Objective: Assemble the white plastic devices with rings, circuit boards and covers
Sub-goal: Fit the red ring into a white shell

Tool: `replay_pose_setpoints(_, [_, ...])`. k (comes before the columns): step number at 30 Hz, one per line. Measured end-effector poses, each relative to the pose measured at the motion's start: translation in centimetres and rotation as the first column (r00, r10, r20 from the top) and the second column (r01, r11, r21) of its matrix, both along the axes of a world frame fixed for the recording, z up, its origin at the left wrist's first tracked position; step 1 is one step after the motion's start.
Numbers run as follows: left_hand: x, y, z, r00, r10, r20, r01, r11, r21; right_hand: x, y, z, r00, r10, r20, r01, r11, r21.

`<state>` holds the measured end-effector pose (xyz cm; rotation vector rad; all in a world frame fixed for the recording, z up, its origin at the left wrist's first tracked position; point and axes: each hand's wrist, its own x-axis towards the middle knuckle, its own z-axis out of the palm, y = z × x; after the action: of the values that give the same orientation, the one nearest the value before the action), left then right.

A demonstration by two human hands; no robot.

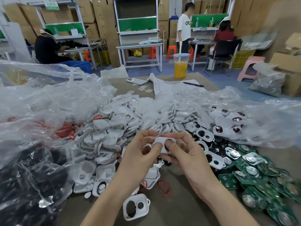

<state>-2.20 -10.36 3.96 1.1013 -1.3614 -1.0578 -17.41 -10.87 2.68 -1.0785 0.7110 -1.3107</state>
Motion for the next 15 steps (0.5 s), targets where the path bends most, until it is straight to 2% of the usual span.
replay_pose_setpoints(6, [0.90, 0.04, 0.17, 0.993, -0.067, 0.097, 0.066, 0.998, 0.012, -0.09, 0.29, 0.29, 0.996, -0.018, -0.089, 0.015, 0.999, -0.030])
replay_pose_setpoints(15, [0.35, 0.27, 0.41, 0.991, -0.112, 0.072, 0.109, 0.993, 0.035, -0.34, 0.09, 0.40, 0.999, 0.037, -0.005, -0.037, 0.999, 0.016])
